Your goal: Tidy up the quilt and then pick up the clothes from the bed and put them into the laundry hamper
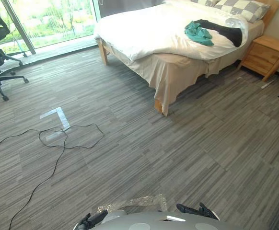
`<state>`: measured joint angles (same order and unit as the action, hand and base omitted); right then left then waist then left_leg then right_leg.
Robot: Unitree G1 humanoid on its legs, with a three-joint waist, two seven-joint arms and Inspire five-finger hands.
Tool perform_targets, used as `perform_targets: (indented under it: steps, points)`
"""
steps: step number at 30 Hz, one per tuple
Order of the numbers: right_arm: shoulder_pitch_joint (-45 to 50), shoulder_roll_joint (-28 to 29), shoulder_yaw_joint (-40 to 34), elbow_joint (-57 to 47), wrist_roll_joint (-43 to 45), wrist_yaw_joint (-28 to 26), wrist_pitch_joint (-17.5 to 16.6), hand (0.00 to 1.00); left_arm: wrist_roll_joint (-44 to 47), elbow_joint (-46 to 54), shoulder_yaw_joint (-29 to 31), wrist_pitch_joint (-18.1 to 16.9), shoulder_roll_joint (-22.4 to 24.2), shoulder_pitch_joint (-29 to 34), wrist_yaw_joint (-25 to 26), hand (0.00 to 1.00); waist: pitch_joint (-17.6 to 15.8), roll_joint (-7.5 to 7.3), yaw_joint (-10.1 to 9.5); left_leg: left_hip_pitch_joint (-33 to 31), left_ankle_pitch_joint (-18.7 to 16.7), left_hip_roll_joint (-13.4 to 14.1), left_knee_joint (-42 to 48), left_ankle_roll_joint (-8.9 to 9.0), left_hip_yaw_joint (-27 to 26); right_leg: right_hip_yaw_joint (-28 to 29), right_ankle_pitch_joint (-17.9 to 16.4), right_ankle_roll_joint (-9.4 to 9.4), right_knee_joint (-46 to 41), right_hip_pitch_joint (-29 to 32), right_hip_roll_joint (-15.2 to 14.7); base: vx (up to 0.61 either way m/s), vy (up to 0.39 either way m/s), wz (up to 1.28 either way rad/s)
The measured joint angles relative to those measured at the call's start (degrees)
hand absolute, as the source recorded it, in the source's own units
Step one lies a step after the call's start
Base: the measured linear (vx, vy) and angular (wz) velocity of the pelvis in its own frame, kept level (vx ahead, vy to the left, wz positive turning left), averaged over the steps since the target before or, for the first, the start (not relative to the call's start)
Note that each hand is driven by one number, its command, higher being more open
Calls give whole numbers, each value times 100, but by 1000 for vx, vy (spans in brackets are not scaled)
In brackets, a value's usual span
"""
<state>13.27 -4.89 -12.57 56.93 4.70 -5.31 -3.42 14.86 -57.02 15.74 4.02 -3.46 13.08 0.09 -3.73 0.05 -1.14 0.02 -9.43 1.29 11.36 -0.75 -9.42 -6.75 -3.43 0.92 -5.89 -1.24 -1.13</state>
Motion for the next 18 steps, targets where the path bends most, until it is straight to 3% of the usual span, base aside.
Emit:
perform_targets:
  steps: [5, 10, 18]
  points:
    - [-18, 36, -57, 62, 25, -10, -10, 100, 28, -2, 61, 25, -4, -23, -155, 100, -21, -5, -11, 518, 93, -176, -488, -63, -117, -18, 58, 57, 316, -414, -119, 131, 111, -3]
    - [-52, 69, -172, 62, 24, -23, 39, 100, 1, -15, -3, -14, -34, -81, -527, 100, -37, -3, -4, 776, 200, -212, -851, -15, -251, -30, 113, 145, 325, -431, -121, 86, 56, -12]
    - [-96, 92, -265, 35, 134, -22, 195, 100, -367, -36, -305, 161, -166, -183, -533, 100, -207, -12, 16, 1025, 406, -270, -1276, 2, -282, -9, 114, 147, 401, -492, -125, -26, -6, -2]
